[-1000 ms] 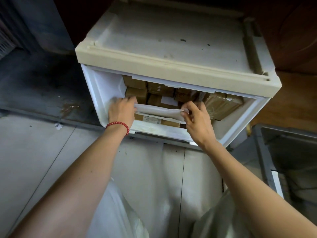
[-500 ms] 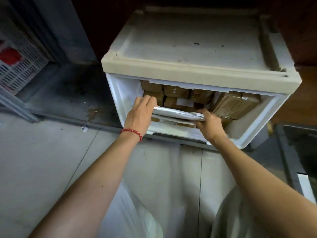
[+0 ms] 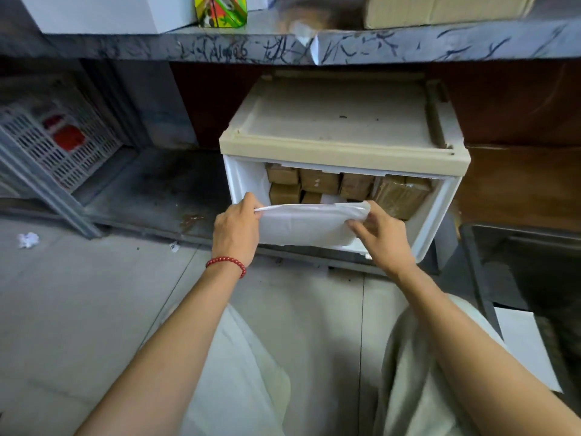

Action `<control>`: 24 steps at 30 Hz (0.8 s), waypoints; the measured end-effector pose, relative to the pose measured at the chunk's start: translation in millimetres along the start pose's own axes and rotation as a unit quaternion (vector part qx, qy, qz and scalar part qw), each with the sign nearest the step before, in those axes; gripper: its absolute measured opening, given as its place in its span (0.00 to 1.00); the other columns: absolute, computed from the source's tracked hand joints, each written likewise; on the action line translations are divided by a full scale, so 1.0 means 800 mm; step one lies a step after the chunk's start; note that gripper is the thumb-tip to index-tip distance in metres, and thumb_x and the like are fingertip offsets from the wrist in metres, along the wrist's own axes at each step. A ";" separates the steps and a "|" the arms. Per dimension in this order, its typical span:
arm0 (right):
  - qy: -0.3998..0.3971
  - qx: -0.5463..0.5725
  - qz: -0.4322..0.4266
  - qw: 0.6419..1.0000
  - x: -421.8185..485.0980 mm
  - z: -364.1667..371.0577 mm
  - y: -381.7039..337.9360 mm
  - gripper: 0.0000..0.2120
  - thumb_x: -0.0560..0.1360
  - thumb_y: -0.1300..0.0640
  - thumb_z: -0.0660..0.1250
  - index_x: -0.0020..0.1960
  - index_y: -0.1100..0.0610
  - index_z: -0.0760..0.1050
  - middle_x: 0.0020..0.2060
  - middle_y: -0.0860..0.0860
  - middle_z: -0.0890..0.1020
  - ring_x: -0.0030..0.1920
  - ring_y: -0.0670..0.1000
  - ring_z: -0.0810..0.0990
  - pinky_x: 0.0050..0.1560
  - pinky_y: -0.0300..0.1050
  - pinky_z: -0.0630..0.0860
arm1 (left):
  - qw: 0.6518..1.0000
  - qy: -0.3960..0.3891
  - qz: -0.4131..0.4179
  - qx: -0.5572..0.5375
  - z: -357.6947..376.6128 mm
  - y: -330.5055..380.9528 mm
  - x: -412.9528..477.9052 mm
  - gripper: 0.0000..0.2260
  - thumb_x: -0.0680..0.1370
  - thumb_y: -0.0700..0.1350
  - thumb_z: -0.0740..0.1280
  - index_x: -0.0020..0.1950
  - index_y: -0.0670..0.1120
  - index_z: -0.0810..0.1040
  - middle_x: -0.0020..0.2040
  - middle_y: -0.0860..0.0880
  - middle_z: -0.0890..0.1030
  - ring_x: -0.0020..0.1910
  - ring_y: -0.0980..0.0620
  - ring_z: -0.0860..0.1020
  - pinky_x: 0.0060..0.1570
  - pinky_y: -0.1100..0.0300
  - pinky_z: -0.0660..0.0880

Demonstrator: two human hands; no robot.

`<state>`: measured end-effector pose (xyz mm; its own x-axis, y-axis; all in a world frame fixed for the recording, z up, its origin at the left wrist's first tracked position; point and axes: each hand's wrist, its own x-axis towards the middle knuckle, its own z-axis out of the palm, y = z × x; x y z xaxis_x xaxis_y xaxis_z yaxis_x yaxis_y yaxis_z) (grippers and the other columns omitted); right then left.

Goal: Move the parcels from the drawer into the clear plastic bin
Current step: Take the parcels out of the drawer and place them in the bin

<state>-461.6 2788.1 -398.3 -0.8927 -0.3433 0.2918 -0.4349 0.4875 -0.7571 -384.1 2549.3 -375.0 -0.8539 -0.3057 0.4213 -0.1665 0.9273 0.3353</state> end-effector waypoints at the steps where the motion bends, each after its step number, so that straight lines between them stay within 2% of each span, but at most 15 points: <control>1: -0.008 0.040 0.007 0.999 -0.010 -0.006 -0.006 0.12 0.79 0.53 0.64 0.62 0.52 0.72 0.50 0.46 0.78 0.47 0.41 0.77 0.42 0.20 0.69 | 1.000 0.021 -0.008 -0.017 -0.005 0.006 -0.007 0.02 0.81 0.42 0.59 0.49 0.45 0.70 0.39 0.48 0.70 0.38 0.48 0.68 0.39 0.54 0.66; 3: -0.034 0.099 0.031 0.994 -0.025 -0.015 -0.015 0.15 0.81 0.51 0.60 0.66 0.50 0.66 0.55 0.45 0.76 0.50 0.41 0.75 0.48 0.24 0.69 | 0.995 0.019 -0.038 -0.092 -0.013 0.015 -0.021 0.04 0.81 0.43 0.60 0.46 0.47 0.68 0.40 0.47 0.72 0.39 0.47 0.70 0.39 0.54 0.68; 5: -0.034 0.124 0.045 0.991 -0.032 -0.021 -0.020 0.15 0.82 0.50 0.57 0.67 0.51 0.64 0.55 0.42 0.75 0.55 0.47 0.74 0.56 0.41 0.69 | 0.985 -0.015 -0.049 -0.165 -0.016 0.019 -0.030 0.04 0.81 0.44 0.60 0.46 0.47 0.68 0.44 0.48 0.75 0.42 0.48 0.73 0.38 0.57 0.71; 7: -0.023 0.127 0.061 0.990 -0.036 -0.025 -0.022 0.13 0.82 0.50 0.56 0.64 0.53 0.64 0.53 0.41 0.74 0.56 0.50 0.73 0.57 0.48 0.68 | 0.982 -0.038 -0.042 -0.181 -0.018 0.022 -0.036 0.02 0.80 0.44 0.62 0.48 0.47 0.70 0.48 0.48 0.75 0.44 0.51 0.73 0.37 0.64 0.69; 8: -0.016 0.128 0.072 0.989 -0.038 -0.028 -0.023 0.12 0.82 0.50 0.56 0.63 0.54 0.65 0.52 0.42 0.74 0.56 0.50 0.73 0.57 0.49 0.68 | 0.981 -0.043 -0.043 -0.185 -0.021 0.024 -0.038 0.02 0.80 0.44 0.62 0.50 0.47 0.72 0.51 0.47 0.75 0.46 0.52 0.73 0.38 0.69 0.66; 10: -0.007 0.133 0.096 0.986 -0.039 -0.029 -0.019 0.11 0.83 0.50 0.55 0.61 0.55 0.66 0.53 0.46 0.74 0.56 0.50 0.73 0.58 0.49 0.68 | 0.973 -0.054 -0.061 -0.215 -0.019 0.027 -0.043 0.09 0.80 0.44 0.63 0.60 0.46 0.72 0.58 0.46 0.72 0.50 0.53 0.72 0.42 0.70 0.67; 12: 0.005 0.146 0.119 0.982 -0.041 -0.029 -0.014 0.10 0.83 0.50 0.54 0.61 0.54 0.65 0.55 0.48 0.74 0.57 0.51 0.73 0.59 0.49 0.68 | 0.957 -0.067 -0.080 -0.270 -0.017 0.031 -0.053 0.19 0.78 0.46 0.66 0.68 0.48 0.67 0.63 0.48 0.67 0.55 0.53 0.71 0.50 0.63 0.70; 14: 0.028 0.162 0.158 0.974 -0.042 -0.028 -0.010 0.10 0.83 0.50 0.54 0.61 0.54 0.64 0.54 0.49 0.74 0.57 0.52 0.74 0.55 0.48 0.67 | 0.947 -0.091 -0.089 -0.295 -0.014 0.035 -0.062 0.29 0.75 0.48 0.70 0.72 0.53 0.60 0.64 0.52 0.62 0.58 0.54 0.68 0.55 0.57 0.70; 16: 0.046 0.191 0.199 0.960 -0.042 -0.028 -0.006 0.13 0.83 0.50 0.54 0.63 0.56 0.64 0.56 0.52 0.74 0.56 0.52 0.74 0.54 0.48 0.68 | 0.945 -0.117 -0.087 -0.293 -0.009 0.036 -0.067 0.35 0.72 0.50 0.73 0.73 0.55 0.58 0.63 0.54 0.59 0.59 0.53 0.67 0.58 0.57 0.68; 20: 0.065 0.260 0.260 0.928 -0.040 -0.026 -0.001 0.18 0.81 0.50 0.60 0.65 0.58 0.60 0.58 0.55 0.73 0.54 0.53 0.77 0.53 0.48 0.74 | 0.947 -0.185 -0.056 -0.257 0.001 0.030 -0.071 0.40 0.63 0.56 0.79 0.69 0.57 0.63 0.59 0.59 0.54 0.61 0.55 0.63 0.61 0.65 0.62; 22: 0.080 0.292 0.271 0.913 -0.039 -0.029 0.001 0.21 0.78 0.53 0.66 0.64 0.57 0.59 0.56 0.54 0.73 0.50 0.50 0.77 0.46 0.42 0.75 | 0.944 -0.229 -0.044 -0.232 0.005 0.027 -0.072 0.43 0.58 0.59 0.80 0.69 0.57 0.64 0.59 0.62 0.52 0.62 0.57 0.60 0.62 0.66 0.60; 24: 0.070 0.292 0.276 0.913 -0.037 -0.030 0.006 0.24 0.76 0.55 0.70 0.64 0.60 0.62 0.56 0.54 0.75 0.51 0.51 0.79 0.48 0.46 0.78 | 0.941 -0.262 -0.043 -0.208 0.007 0.024 -0.072 0.46 0.56 0.61 0.80 0.70 0.57 0.65 0.63 0.61 0.53 0.63 0.57 0.59 0.65 0.62 0.60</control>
<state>-440.3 2819.9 -396.6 -0.9812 -0.0483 -0.1871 0.1858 0.0302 -0.9821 -340.5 2586.3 -397.5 -0.9904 -0.1256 -0.0584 -0.1306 0.7059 0.6962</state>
